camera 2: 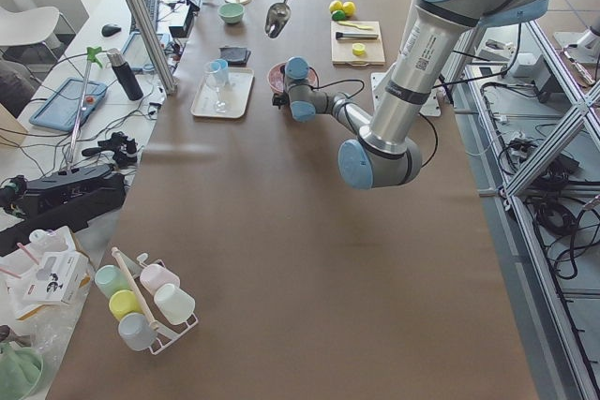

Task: Put ice in cup with scoop
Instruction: 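Carry the scoop with the right gripper over to the pink bowl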

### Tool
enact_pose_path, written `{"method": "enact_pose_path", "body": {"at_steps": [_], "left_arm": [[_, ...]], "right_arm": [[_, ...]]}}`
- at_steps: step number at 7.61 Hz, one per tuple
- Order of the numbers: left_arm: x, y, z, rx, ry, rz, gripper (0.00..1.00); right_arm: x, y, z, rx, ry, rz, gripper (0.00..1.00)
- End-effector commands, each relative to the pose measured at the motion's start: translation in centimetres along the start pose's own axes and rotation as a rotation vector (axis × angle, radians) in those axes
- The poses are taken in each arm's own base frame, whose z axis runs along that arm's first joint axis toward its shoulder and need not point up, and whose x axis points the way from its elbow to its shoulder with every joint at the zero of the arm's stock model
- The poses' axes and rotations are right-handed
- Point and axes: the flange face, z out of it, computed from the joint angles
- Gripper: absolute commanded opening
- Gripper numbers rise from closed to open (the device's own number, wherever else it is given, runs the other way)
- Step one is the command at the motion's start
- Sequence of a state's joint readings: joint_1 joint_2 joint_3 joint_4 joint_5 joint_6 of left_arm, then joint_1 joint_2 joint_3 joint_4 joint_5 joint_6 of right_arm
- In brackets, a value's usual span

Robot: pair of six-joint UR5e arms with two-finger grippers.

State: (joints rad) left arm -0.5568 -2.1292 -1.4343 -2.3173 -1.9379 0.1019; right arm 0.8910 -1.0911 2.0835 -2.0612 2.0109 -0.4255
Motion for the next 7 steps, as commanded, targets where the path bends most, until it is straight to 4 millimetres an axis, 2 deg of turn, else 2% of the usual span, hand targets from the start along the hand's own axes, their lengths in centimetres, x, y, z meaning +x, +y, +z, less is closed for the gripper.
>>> {"method": "enact_pose_path", "body": {"at_steps": [1, 2, 3, 4, 6, 7], "left_arm": [[0.0, 0.2, 0.0, -0.002, 0.001, 0.000, 0.99], [-0.1, 0.3, -0.1, -0.002, 0.000, 0.001, 0.99], [-0.1, 0.3, -0.1, -0.002, 0.000, 0.001, 0.99], [-0.1, 0.3, -0.1, -0.002, 0.000, 0.001, 0.99], [-0.1, 0.3, -0.1, -0.001, 0.000, 0.001, 0.99], [-0.1, 0.3, -0.1, -0.001, 0.000, 0.001, 0.99]], "right_arm": [[-1.9, -3.4, -0.8, -0.031, -0.020, -0.051, 0.00], [-3.1, -4.8, -1.3, -0.065, -0.037, -0.060, 0.00], [-5.1, -6.9, -1.8, -0.135, -0.005, -0.096, 0.00], [-6.6, -8.2, -2.0, -0.179, -0.005, -0.116, 0.00], [-9.1, -10.3, -0.6, -0.276, 0.046, -0.181, 0.00], [-9.6, -12.0, -1.3, -0.311, 0.037, -0.183, 0.00]]}}
